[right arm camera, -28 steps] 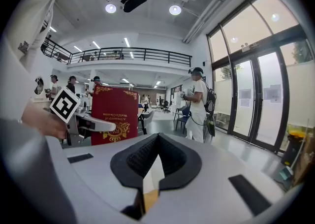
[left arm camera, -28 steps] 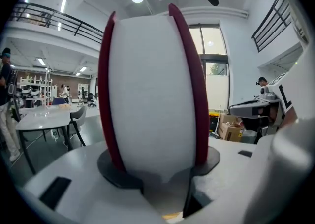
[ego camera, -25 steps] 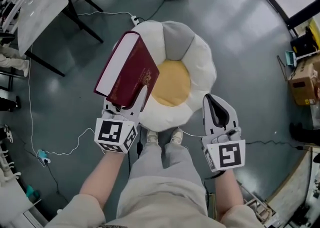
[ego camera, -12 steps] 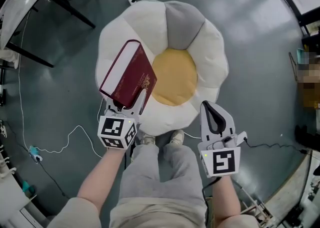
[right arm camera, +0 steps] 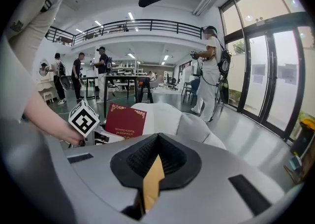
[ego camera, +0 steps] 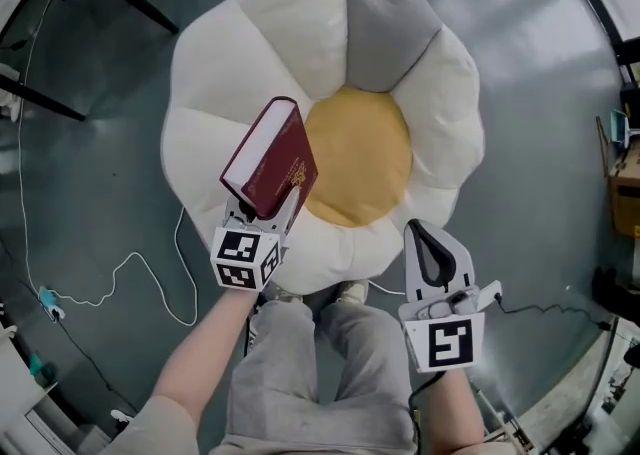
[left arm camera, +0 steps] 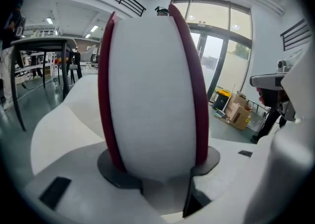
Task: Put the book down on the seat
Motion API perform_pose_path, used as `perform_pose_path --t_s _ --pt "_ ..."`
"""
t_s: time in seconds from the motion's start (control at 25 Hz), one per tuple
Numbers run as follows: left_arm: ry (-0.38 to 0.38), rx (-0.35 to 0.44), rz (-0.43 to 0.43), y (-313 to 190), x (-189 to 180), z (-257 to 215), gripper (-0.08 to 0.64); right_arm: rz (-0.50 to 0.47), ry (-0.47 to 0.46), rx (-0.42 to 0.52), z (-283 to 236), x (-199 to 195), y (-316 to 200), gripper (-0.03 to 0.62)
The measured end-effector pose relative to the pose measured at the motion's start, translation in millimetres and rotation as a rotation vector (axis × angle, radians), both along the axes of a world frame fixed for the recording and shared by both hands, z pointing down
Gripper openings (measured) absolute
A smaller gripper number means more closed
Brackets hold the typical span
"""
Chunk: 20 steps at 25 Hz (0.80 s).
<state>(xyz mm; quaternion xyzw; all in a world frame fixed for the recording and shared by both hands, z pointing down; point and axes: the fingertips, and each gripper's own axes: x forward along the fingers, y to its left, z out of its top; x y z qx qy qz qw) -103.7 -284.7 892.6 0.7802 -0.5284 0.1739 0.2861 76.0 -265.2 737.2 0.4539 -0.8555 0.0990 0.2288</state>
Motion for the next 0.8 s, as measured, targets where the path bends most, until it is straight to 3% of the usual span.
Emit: perform_pose_path --t_s 0.4,0.8 --pt "0.053 -0.157 -0.045 -0.1 -0.1 115.4 0.227 0.009 0.053 -0.019 74.3 8.6 -22.1 0.0" --pt "0.028 -0.239 -0.036 4.6 -7.5 163.2 0.227 -0.017 0.082 -0.042 106.7 10.3 -18.7 0.0"
